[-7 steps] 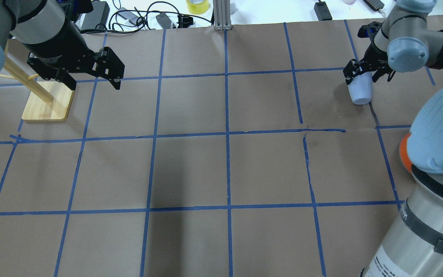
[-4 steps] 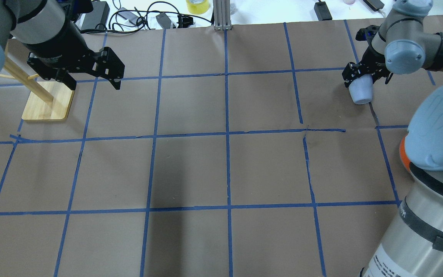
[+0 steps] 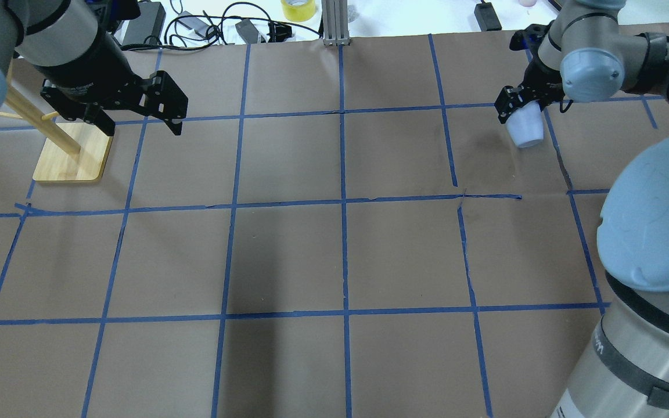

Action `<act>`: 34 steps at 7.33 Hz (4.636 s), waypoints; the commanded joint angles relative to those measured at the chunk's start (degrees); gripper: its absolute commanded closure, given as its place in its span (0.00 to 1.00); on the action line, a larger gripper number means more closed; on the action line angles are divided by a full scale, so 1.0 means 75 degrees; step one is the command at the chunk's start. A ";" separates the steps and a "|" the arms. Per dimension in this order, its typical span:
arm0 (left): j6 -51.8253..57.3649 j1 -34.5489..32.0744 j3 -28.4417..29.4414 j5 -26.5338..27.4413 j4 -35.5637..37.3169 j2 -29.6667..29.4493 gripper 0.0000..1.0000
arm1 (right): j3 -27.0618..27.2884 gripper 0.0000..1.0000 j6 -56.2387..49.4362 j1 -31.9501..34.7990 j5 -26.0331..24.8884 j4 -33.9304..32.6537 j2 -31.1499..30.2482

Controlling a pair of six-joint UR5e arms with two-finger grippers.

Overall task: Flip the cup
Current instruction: 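Lift the cup with the right gripper and carry it toward the table center, then lower the cup and lay it on its side with the right gripper, then open the right gripper and raise it while the left arm reaches toward the cup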

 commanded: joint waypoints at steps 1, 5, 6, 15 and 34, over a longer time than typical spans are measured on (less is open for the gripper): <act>-0.0002 0.0000 0.0000 -0.0009 0.0000 0.0000 0.00 | 0.0016 0.32 -0.0284 0.1235 0.0049 0.0082 -0.0304; 0.0009 0.0000 0.0012 0.0003 0.0000 0.0012 0.00 | -0.0078 0.32 -0.2687 0.3371 -0.0045 -0.0500 -0.0236; 0.0009 0.0000 0.0012 0.0003 0.0000 0.0012 0.00 | -0.0055 0.31 -0.3581 0.3618 -0.0033 -0.0771 -0.0106; 0.0009 0.0000 0.0012 -0.0009 0.0000 0.0023 0.00 | -0.0078 0.32 -0.6168 0.4933 -0.0642 -0.0926 0.0657; 0.0431 0.0199 -0.0760 -0.2094 0.1508 -0.1157 0.00 | 0.0051 0.00 -0.2521 0.2230 -0.0642 0.3430 -0.3783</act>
